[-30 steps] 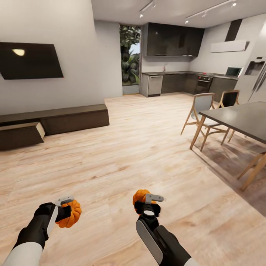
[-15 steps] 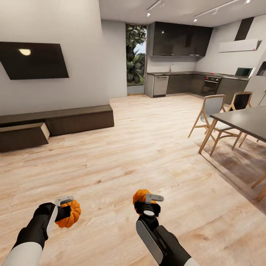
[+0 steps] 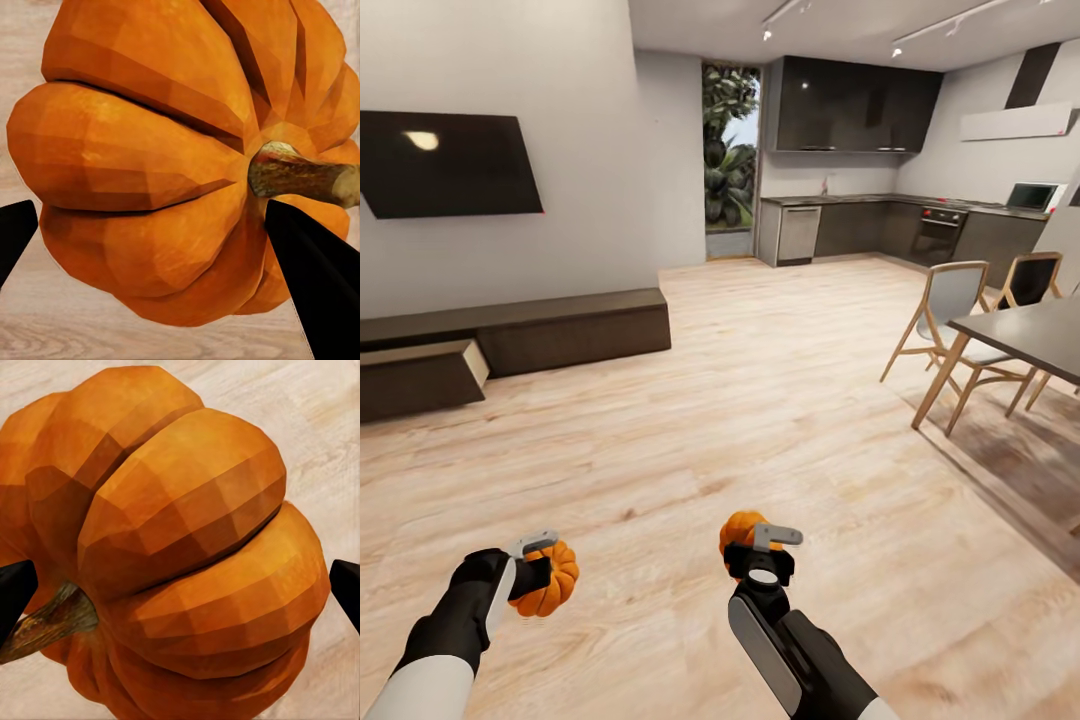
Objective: Place each of the two pumpkins and all three candles from the living room inside a cabinet in the living room (use any cabinet), then make sure every cabinet is closed, and position the cauldron so it is next to a table in the living room.
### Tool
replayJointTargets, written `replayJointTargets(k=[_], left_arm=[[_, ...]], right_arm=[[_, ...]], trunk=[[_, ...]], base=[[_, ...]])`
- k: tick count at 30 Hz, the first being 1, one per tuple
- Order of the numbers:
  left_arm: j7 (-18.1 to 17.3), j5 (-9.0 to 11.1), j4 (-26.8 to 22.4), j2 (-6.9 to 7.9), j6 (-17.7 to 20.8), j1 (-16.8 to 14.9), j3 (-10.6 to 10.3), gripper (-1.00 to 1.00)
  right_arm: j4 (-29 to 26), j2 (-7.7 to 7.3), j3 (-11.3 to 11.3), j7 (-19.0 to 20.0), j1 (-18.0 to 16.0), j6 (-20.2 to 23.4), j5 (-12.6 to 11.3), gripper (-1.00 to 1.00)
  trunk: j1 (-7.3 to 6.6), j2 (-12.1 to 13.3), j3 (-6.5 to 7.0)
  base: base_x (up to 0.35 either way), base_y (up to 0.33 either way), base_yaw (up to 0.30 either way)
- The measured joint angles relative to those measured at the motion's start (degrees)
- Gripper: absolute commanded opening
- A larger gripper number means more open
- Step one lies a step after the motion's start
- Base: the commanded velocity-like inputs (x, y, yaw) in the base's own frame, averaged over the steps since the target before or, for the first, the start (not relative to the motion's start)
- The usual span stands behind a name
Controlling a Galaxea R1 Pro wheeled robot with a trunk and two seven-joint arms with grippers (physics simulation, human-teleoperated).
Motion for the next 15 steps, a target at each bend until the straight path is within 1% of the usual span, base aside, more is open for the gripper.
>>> replayJointTargets(k=[6, 8, 11, 15], left_arm=[[-0.01, 0.03, 0.0, 0.0, 0.0, -0.01, -0.04, -1.0], [-0.02, 0.24, 0.0, 0.02, 0.0, 0.0, -0.01, -1.0], [-0.01, 0.07, 0.0, 0.03, 0.0, -0.02, 0.01, -1.0], [-0.01, 0.03, 0.0, 0.04, 0.0, -0.03, 0.01, -1.0]], right_arm=[[-0.22, 0.0, 0.0, 0.0, 0.0, -0.36, 0.04, -1.0], [-0.17, 0.0, 0.0, 0.0, 0.0, -1.41, 0.03, -1.0], [-0.14, 0.0, 0.01, 0.0, 0.0, -1.89, -0.1, -1.0], [-0.13, 0.0, 0.01, 0.0, 0.0, -2.06, -0.1, -1.0]], trunk=[[0.0, 0.0, 0.0], [0.0, 0.0, 0.0], [0.0, 0.0, 0.0], [0.0, 0.0, 0.0]], base=[[0.326, 0.001, 0.013], [0.327, 0.0, 0.197], [0.327, 0.0, 0.248], [0.327, 0.0, 0.095]])
